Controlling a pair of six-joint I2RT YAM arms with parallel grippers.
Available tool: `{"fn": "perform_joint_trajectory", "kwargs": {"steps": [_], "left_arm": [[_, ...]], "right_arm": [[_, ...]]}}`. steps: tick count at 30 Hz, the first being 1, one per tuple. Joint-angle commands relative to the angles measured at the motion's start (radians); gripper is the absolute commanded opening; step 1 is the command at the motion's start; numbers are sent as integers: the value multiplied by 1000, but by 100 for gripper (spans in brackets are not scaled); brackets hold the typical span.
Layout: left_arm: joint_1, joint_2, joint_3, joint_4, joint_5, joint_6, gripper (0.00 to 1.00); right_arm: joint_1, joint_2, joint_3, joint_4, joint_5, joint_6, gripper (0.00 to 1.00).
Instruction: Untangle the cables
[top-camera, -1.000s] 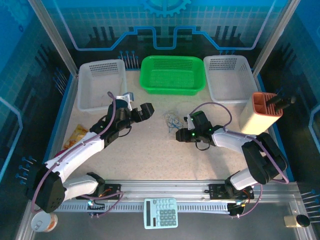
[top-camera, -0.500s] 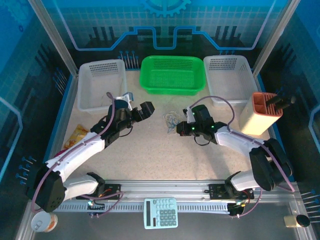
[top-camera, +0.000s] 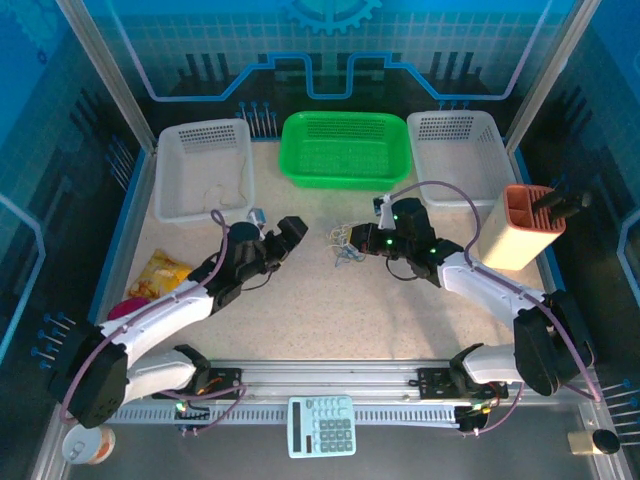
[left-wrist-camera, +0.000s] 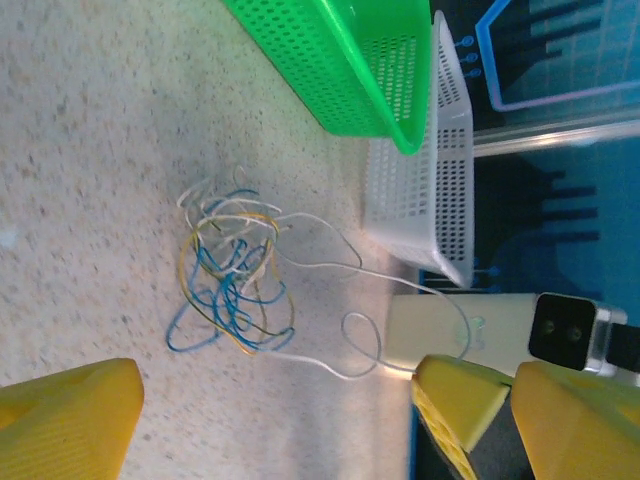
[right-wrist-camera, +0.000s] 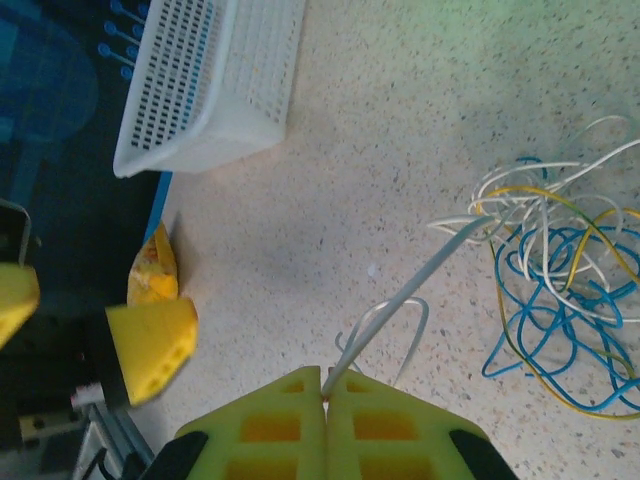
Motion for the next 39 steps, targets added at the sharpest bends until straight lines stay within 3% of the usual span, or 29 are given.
{"fn": "perform_joint_trajectory", "kwargs": {"steps": [1,10,21,39], "left_arm": [[-38,-32,-38,96,-88,-178,93],[-102,71,-52,285,-154,-286,84],[-124,291,-22,540,-195,-320,63],[-146,465,35,717,-191,-351,41]], "right_arm": [[-11,-28,12,70,47,84,0],[-14,-36,-12,145,54,177,0],[-15,-61,-38,168,41,203,0],[-16,-58,-56,192,31,214,0]]}}
